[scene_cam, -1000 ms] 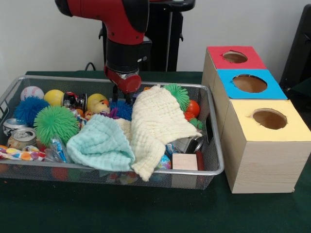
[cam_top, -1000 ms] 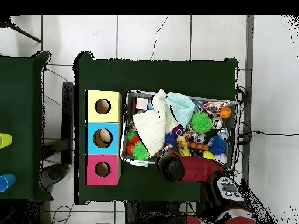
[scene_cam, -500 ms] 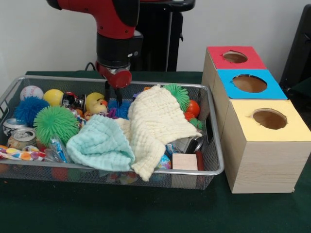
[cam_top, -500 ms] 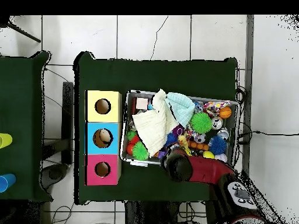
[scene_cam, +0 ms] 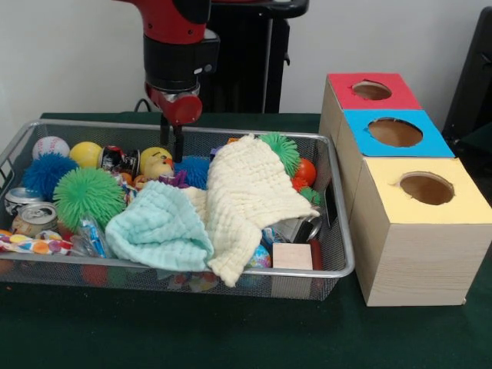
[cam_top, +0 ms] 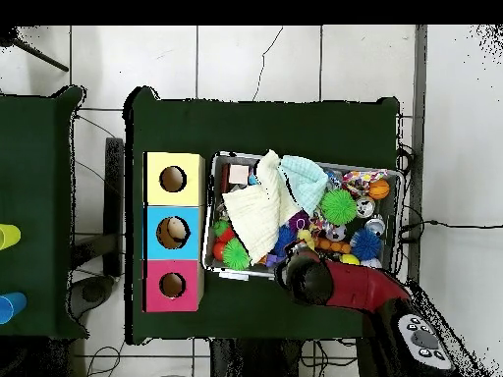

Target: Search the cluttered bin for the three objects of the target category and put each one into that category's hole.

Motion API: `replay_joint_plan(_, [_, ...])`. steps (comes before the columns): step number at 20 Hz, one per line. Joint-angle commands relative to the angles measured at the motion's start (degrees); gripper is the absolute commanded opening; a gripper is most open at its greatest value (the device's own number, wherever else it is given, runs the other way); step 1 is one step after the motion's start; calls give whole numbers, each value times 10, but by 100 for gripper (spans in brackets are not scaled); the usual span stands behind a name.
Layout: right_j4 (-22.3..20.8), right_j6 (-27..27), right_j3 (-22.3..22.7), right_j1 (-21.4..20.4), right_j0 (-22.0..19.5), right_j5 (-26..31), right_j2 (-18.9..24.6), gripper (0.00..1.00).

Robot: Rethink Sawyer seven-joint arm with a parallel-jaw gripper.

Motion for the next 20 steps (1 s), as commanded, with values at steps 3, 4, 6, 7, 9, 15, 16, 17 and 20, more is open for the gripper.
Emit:
replay_joint_plan(3, [16,-24,14,-8,-14,37,68,100])
replay_joint_plan(4, [14,-24,13,-7,-14,36,68,100])
replay_joint_plan(6, [13,-24,16,-9,-15,36,68,100])
replay_joint_plan(7, [12,-25,16,-9,-17,36,70,100])
replay_joint_plan(9, [11,-27,14,-8,-21,36,72,100])
replay_joint_plan(15, [-7,-22,-21,-17,11,32,39,100])
replay_joint_plan(16, [-7,-26,-24,-25,15,42,37,100])
replay_joint_plan(17, [-7,-33,-24,-40,17,56,35,100])
replay_joint_plan(20, [-3,-53,-28,-64,14,90,39,100])
